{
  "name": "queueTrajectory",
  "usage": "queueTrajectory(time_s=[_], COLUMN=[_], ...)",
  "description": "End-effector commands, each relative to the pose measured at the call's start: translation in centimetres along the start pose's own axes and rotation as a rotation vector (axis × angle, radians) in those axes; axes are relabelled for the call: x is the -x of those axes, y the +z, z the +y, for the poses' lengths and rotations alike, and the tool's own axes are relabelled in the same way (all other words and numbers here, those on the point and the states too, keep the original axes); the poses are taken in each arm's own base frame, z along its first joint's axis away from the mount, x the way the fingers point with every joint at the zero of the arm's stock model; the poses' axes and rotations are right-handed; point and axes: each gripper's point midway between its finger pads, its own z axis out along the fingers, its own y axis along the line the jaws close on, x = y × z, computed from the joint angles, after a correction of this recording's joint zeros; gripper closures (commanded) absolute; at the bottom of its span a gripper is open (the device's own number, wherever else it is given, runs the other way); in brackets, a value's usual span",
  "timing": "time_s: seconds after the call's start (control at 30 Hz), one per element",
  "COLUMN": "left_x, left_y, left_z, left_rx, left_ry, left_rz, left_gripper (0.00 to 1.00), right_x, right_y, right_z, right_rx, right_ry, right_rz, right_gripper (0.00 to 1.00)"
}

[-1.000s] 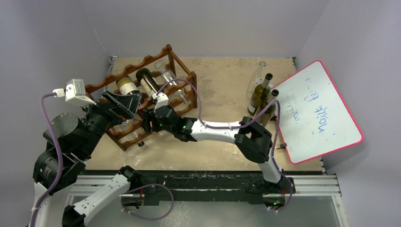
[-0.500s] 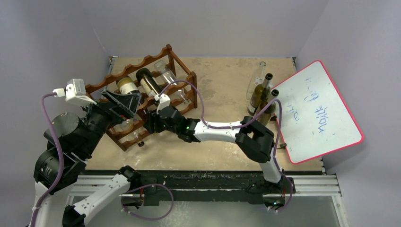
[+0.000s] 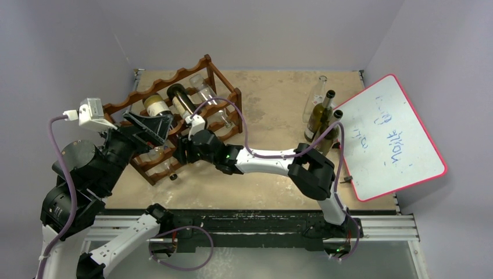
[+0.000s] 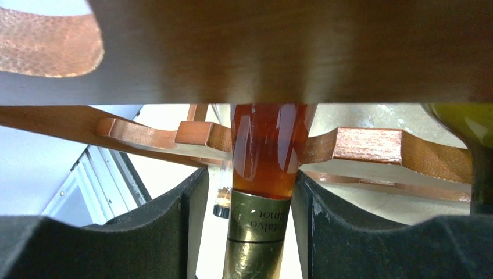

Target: Take the wine bottle off the wine rack

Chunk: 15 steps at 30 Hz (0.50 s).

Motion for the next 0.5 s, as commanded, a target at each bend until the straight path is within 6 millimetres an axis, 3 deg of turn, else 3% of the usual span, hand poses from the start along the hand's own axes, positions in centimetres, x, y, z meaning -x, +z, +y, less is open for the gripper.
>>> queueTrajectory(time_s=[0.0, 0.2, 0.33, 0.47], left_x=[0.8, 0.6, 0.5, 0.5], left_y=[-0.1, 0.0, 0.0, 0.1], left_z=[-0.2, -0.1, 0.0, 0.0], left_rx=[-0.007, -0.003, -0.002, 0.0], left_ry=[-0.002, 0.0, -0.001, -0.001], left_rz=[-0.033, -0.027, -0.026, -0.024], left_gripper=[0.0, 0.0, 0.0, 0.0], right_x=[-0.7, -0.8, 0.0, 0.9], right_y=[0.9, 1.3, 1.3, 0.5], right_z=[0.8, -0.2, -1.1, -0.5], right_rx=[0.039, -0.022, -0.074, -0.033], right_ry=[-0.027, -0.018, -0.007, -0.002], right_rz=[0.029, 0.028, -0.017, -0.059], right_gripper=[0.46, 0.5, 0.66, 0.85])
